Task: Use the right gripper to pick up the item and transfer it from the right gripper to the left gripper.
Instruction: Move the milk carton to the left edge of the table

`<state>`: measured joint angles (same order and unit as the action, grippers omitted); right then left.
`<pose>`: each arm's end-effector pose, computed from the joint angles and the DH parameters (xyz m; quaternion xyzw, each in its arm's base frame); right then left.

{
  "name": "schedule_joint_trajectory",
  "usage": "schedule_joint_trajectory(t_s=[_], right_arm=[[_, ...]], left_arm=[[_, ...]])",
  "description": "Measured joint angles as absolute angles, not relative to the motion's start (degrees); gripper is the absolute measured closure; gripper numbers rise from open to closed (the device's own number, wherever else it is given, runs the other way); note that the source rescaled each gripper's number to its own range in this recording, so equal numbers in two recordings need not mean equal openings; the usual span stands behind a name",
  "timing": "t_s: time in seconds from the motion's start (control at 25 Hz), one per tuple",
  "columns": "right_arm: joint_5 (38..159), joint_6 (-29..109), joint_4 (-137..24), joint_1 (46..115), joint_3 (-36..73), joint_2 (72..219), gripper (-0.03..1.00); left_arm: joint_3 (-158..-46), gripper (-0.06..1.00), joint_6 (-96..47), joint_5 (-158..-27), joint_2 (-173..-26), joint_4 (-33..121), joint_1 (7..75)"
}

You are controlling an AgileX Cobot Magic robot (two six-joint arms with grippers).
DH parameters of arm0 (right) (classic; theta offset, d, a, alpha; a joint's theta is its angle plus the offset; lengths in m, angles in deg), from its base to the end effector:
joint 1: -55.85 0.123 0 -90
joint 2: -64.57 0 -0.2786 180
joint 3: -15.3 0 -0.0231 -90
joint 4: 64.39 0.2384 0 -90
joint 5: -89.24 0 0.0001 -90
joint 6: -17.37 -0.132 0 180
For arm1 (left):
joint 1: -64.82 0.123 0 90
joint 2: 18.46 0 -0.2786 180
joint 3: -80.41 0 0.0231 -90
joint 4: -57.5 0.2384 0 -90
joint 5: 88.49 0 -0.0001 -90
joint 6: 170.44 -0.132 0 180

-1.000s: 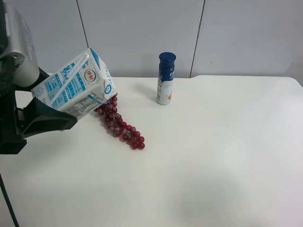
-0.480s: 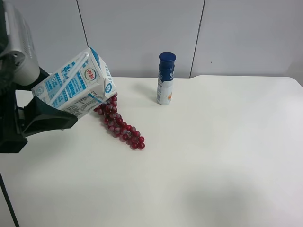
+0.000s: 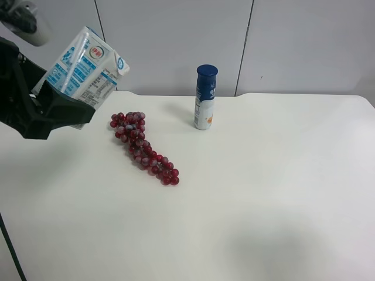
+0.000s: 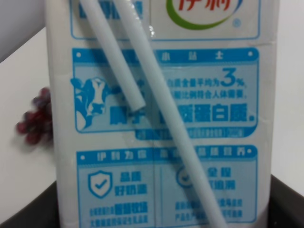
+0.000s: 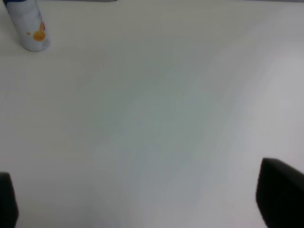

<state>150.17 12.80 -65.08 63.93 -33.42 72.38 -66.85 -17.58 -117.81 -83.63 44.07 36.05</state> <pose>0.0271 0.0024 0.2507 -0.0259 0.8543 0.0512 0.5166 0.1923 -0.1227 0.2877 0.3589 0.8168 -0.1029 0.4399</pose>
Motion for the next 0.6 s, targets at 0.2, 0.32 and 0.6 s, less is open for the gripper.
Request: schedule_joint_trajectory(t_s=[0.2, 0.32, 0.6], right_arm=[[150.17, 12.80, -65.08, 63.93, -33.42, 72.38, -0.02], [150.17, 12.80, -65.08, 63.93, -33.42, 72.38, -0.02], [150.17, 12.80, -65.08, 63.93, -33.42, 72.38, -0.02]], left_arm=[[-66.85, 0.94, -17.76, -116.80, -85.60, 44.01, 46.22], [-66.85, 0.94, -19.51, -116.20, -87.35, 44.01, 53.00], [-66.85, 0.94, -22.09, -111.53, -93.19, 43.85, 63.36]])
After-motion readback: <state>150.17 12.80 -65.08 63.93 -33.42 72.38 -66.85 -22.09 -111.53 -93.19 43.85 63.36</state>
